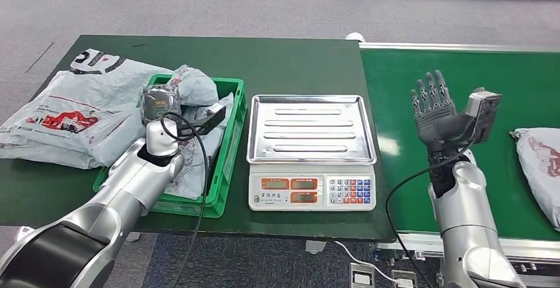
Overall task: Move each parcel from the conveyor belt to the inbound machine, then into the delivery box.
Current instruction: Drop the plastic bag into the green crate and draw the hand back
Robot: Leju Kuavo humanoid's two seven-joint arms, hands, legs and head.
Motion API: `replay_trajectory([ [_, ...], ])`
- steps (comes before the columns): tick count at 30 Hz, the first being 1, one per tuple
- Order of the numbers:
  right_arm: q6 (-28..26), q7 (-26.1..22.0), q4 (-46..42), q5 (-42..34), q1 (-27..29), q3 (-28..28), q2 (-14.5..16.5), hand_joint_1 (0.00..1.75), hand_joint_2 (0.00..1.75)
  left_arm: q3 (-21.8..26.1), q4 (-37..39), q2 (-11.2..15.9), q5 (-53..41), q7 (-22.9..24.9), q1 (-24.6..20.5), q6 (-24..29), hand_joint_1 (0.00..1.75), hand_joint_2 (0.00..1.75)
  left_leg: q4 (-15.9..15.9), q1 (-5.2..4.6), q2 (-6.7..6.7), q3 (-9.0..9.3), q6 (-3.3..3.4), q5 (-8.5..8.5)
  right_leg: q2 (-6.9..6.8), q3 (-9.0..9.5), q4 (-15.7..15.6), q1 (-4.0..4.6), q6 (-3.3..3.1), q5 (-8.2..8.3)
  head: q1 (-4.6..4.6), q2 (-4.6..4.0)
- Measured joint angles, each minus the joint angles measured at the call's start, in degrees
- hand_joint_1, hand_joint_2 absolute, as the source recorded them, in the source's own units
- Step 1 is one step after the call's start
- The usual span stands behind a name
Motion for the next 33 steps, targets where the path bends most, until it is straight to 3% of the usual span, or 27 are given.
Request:
replay_trajectory([
  [11, -4.24, 2.04, -0.35, 7.41, 1.09, 0.0, 0.15, 0.0, 0.0, 5.32, -3.31, -2.72, -1.28, -4.31, 1.89, 5.38, 0.0, 1.75, 0.01, -0.03, -0.03, -0.01, 0.01, -0.01, -0.04, -0.01, -0.01, -0.04, 0.0, -0.01, 0.0, 0.0],
  [15, -5.55, 2.62, -0.7, 9.79, 1.4, 0.0, 0.2, 0.0, 1.75, 6.51, -4.8, -3.55, -1.33, -5.58, 2.4, 5.75, 0.0, 1.75, 0.01, -0.03, 0.0, 0.0, 0.01, -0.01, -0.01, -0.02, -0.01, -0.03, 0.0, -0.01, 0.0, 0.0],
  [19, -11.09, 4.35, -1.28, 18.0, 2.01, -0.01, 0.2, 0.0, 1.75, 7.6, -8.31, -5.05, -1.29, -9.3, 4.16, 7.31, 0.0, 1.75, 0.01, -0.03, -0.04, 0.0, 0.01, -0.01, -0.06, -0.02, -0.01, -0.03, 0.0, -0.01, 0.0, 0.0],
  [23, -15.16, 4.97, -1.23, 25.31, 1.92, -0.22, 0.14, 0.0, 1.75, 7.94, -15.12, -7.15, 2.67, -15.87, 7.34, 5.16, 0.0, 1.75, 0.01, -0.06, 0.01, -0.02, 0.02, -0.02, 0.01, -0.02, -0.01, -0.06, 0.0, -0.01, 0.0, 0.0],
  [27, -20.08, 5.72, 0.56, 32.19, 0.36, -0.4, -0.91, 0.0, 1.75, 8.2, -23.9, -8.55, 15.45, -24.86, 10.87, 0.78, 0.0, 1.75, 0.02, -0.11, 0.02, -0.02, 0.04, -0.04, 0.02, -0.05, -0.03, -0.11, 0.02, -0.01, 0.0, 0.0],
  [33, -35.07, 12.24, 3.84, 49.62, 0.68, -0.42, -4.09, 0.0, 1.75, 8.48, -34.01, -8.6, 43.92, -35.16, 14.99, -10.14, 0.0, 1.75, 0.01, -0.1, 0.0, -0.01, 0.06, -0.06, -0.01, -0.03, -0.05, -0.1, 0.03, -0.03, 0.0, 0.0],
])
